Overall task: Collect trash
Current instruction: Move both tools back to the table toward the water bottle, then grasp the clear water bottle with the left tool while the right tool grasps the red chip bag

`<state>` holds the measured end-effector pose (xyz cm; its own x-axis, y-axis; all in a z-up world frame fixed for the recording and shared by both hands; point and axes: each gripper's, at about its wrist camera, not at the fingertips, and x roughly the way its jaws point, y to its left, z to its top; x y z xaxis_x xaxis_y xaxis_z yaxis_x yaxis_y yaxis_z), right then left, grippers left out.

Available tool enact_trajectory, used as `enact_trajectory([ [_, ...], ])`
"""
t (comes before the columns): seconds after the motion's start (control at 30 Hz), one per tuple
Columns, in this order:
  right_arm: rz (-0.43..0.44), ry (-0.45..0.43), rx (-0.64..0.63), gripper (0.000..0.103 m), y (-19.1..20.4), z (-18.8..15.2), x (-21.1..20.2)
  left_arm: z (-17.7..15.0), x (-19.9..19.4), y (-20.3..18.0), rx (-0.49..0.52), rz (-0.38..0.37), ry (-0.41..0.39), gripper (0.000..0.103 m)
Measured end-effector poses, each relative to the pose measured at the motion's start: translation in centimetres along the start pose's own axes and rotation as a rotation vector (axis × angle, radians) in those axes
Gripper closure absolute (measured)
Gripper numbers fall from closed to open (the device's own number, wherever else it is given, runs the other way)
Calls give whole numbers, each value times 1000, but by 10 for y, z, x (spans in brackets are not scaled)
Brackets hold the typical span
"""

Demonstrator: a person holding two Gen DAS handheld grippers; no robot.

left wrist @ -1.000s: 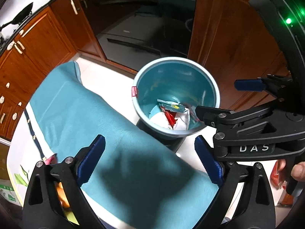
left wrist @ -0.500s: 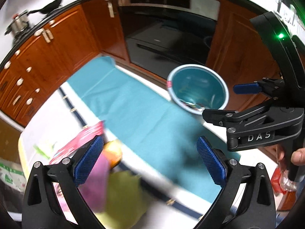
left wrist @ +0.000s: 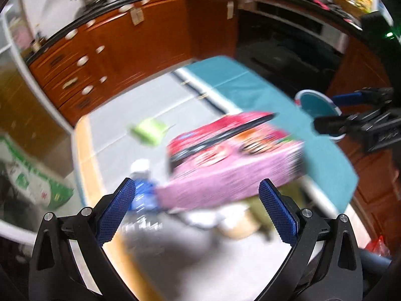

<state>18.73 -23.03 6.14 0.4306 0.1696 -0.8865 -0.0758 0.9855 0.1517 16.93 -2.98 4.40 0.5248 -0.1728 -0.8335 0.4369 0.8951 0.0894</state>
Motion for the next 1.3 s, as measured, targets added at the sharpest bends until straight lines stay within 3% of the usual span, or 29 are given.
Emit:
enact_trajectory([
  [0.17,14,21,-44,7,35,11,13,-28,11,55,-105,9,58,4],
  [0.37,13,51,-73,7,57,21,30,-49,42,80,-155,-2,139,4],
  [0.77,-16,99,38,7,14,26,58,-52,96,86,-164,-16,222,4],
  [0.93,-22,111,105,7,-5,35,73,-53,106,89,-182,-23,213,5],
  [1.07,7,144,159,7,-18,43,94,-52,111,91,-193,-32,221,36],
  [1.3,36,161,210,7,-33,49,113,-50,103,87,-149,51,183,37],
])
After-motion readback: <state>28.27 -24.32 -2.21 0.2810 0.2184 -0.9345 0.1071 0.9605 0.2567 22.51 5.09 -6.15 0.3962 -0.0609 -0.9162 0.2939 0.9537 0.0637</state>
